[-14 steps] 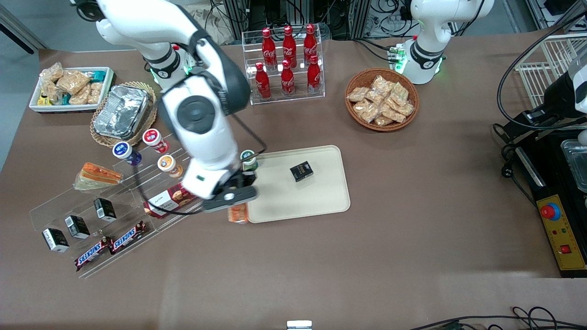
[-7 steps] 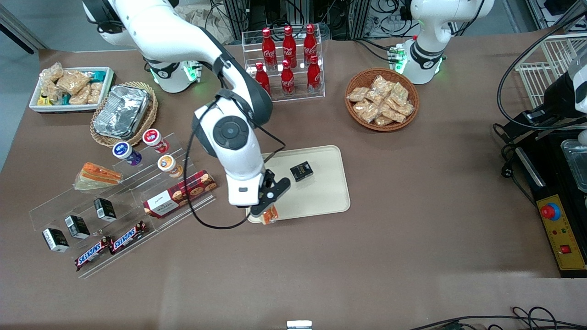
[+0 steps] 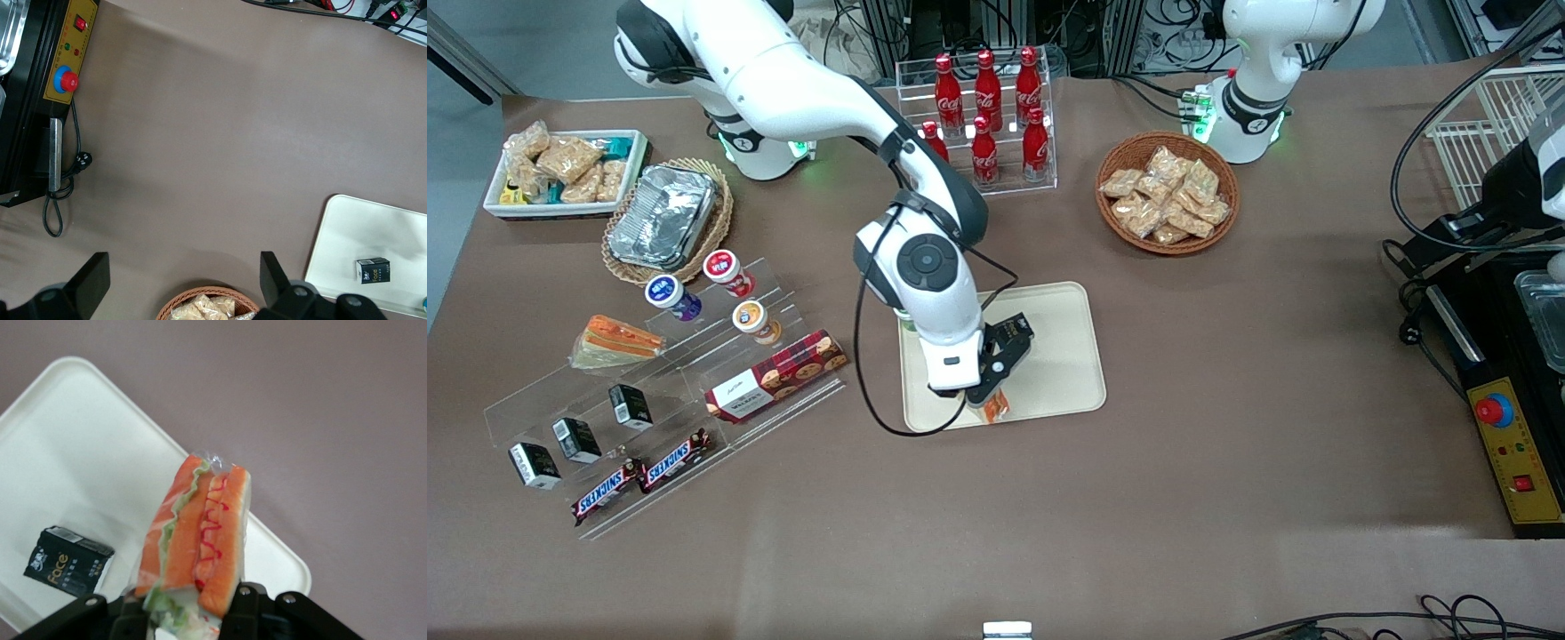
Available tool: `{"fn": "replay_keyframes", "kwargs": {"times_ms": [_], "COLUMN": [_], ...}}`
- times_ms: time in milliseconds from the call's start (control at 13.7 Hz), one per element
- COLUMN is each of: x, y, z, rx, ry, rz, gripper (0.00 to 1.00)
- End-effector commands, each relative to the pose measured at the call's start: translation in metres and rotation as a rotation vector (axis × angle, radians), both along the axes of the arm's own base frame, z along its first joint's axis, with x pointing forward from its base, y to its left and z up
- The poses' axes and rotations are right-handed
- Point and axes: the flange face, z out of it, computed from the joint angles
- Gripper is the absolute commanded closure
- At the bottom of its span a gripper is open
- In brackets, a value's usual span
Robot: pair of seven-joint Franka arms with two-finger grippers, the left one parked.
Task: Place sandwich on tray
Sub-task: 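Lower the sandwich onto the tray beside the black box and open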
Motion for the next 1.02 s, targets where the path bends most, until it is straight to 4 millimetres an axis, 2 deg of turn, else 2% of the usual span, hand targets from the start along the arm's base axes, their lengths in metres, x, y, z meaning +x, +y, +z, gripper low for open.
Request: {"fn": "replay_keyframes", "kwargs": {"times_ms": [0,219,365,438,511,584,730,876,949], "x": [0.002,0.001,-0.004,-0.003,-0.001,0.005,0.006,0.013,0.022], "y": [0.000,0.003,0.010,0.010,0.007,0.000,0.000,-0.005,-0.018], "z": [-0.035,-0.055,-0.058,-0.058,-0.058,-0.056,-0.045,-0.018,-0.003], "rx": [-0.011,-0.017,-0.008,-0.003,-0.001,0.009,0.066,0.086,0.094], "ry": [0.014,0.009,0.007,0.011,0.012,0.016,0.038,0.024,0.012], "rz": [0.073,0.148,0.150,0.141,0.141,0.127,0.076,0.051,0.016], "gripper": [0.63,0.63,0.62,0.29,0.00,0.00,0.00,0.00,0.00]}}
